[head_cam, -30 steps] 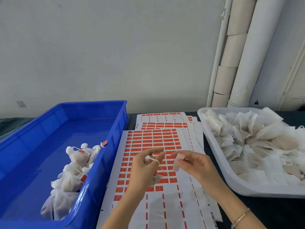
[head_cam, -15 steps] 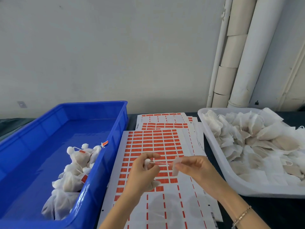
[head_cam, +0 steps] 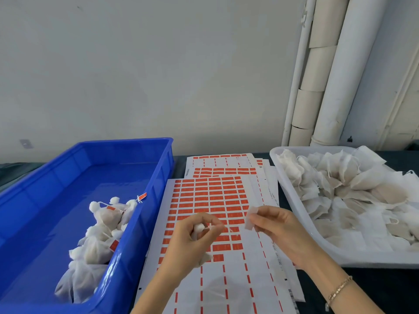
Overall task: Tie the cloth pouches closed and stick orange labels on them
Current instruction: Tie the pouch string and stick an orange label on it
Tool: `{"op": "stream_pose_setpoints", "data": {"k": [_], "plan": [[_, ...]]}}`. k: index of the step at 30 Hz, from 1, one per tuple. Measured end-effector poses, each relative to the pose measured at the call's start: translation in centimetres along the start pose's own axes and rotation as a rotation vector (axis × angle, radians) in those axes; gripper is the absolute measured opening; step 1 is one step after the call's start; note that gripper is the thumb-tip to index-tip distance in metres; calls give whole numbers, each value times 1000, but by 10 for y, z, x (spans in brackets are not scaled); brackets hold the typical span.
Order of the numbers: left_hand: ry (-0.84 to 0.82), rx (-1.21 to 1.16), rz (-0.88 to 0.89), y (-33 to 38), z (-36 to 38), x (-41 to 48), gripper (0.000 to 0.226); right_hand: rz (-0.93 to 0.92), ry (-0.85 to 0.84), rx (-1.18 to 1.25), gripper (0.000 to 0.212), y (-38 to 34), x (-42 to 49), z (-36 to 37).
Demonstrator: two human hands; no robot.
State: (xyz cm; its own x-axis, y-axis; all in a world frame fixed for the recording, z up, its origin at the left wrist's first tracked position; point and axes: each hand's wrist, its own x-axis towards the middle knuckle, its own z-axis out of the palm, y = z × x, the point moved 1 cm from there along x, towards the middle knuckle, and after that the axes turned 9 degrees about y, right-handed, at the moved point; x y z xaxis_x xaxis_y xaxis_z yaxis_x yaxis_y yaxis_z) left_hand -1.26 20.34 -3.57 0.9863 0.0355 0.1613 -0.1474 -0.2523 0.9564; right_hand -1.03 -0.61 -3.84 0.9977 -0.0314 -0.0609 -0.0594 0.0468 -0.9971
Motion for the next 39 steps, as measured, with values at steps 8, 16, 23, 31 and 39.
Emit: {"op": "stream_pose_setpoints", "data": {"k": [8, 16, 23, 31, 39], "plan": [[-169, -27, 76, 13, 14, -12, 9, 20, 75, -30, 36, -1, -6, 23], [4, -105, -91, 3, 19, -10, 10, 82, 53, 44, 37, 4, -9, 32], [74, -82, -122, -2, 18, -8, 7, 87, 38, 40, 40, 5, -9, 32], [129, -52, -169, -6, 21, -9, 7, 72, 26, 27, 41, 8, -8, 32], [278, -207, -269, -9, 16, -10, 7, -78, 137, -39, 46, 10, -14, 24]]}}
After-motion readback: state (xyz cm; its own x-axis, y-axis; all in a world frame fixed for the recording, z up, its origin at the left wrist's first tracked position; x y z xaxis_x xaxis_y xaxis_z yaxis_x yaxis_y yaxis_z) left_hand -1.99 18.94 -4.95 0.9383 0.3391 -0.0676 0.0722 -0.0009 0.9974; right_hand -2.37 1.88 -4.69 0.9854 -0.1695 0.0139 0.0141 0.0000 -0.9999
